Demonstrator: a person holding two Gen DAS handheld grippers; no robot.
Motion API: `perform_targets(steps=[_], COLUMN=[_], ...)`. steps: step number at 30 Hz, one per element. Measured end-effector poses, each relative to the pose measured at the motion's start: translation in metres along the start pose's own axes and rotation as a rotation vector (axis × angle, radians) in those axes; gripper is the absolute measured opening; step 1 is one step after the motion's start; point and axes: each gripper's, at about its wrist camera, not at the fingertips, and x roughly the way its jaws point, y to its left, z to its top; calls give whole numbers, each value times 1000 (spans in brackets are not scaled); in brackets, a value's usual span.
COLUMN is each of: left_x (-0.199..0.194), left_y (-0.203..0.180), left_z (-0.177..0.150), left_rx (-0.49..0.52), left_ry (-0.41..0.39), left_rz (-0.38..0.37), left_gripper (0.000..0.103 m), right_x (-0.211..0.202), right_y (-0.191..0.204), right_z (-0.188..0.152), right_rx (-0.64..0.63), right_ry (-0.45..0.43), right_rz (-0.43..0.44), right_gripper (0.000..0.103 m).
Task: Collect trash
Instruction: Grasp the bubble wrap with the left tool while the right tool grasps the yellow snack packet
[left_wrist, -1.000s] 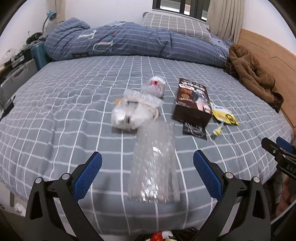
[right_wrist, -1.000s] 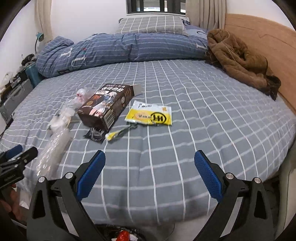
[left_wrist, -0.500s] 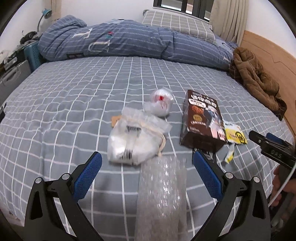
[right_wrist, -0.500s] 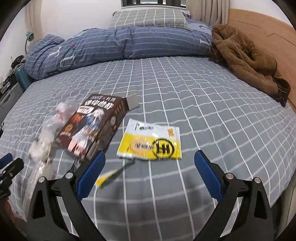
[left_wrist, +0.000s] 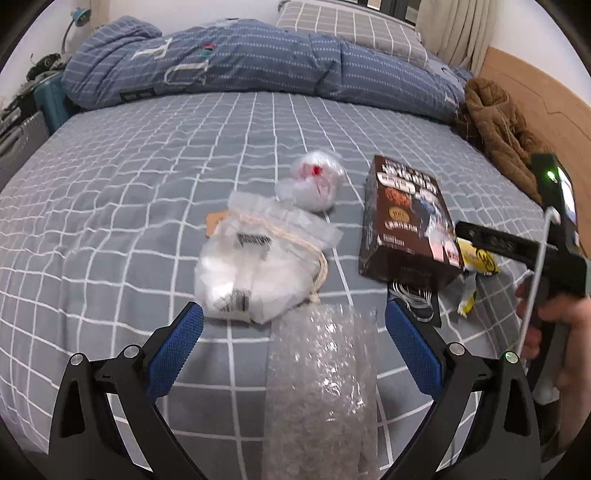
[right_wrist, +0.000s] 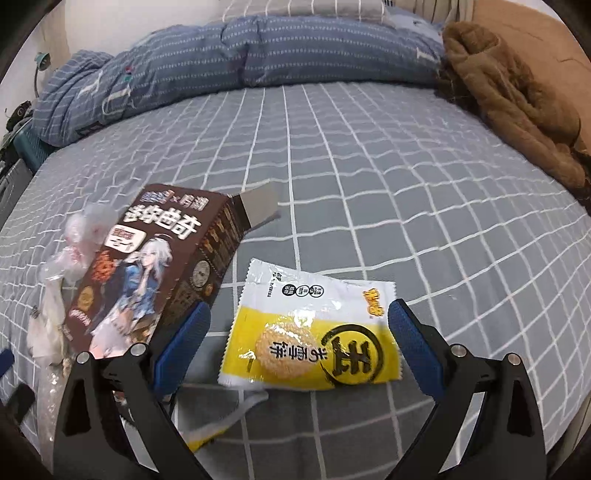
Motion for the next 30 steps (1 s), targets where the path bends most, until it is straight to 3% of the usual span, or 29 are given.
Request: perform_targets(steps=[6,10,18,23,30], left_x=[11,13,21,23,27], left_y=[-5,-8,-9,-8,-14], left_z=[-14,-20,-31,-34,-34], left_rx=[5,22,4,5,32], left_ry=[44,69,121,132,139], left_rz=[-2,0,-32,-32,-37], left_gripper=[92,85,61,53,34], right_x=[14,20,23,26,28], right_y=[-5,-6,1,1,4], right_z=[-1,-2,-4,-6,-8], right_rx=[12,15,-14,-16,-27], right_ry=[38,60,79,91,86], right_rz=[-1,5,7,20,46], right_gripper=[93,85,71,64,48])
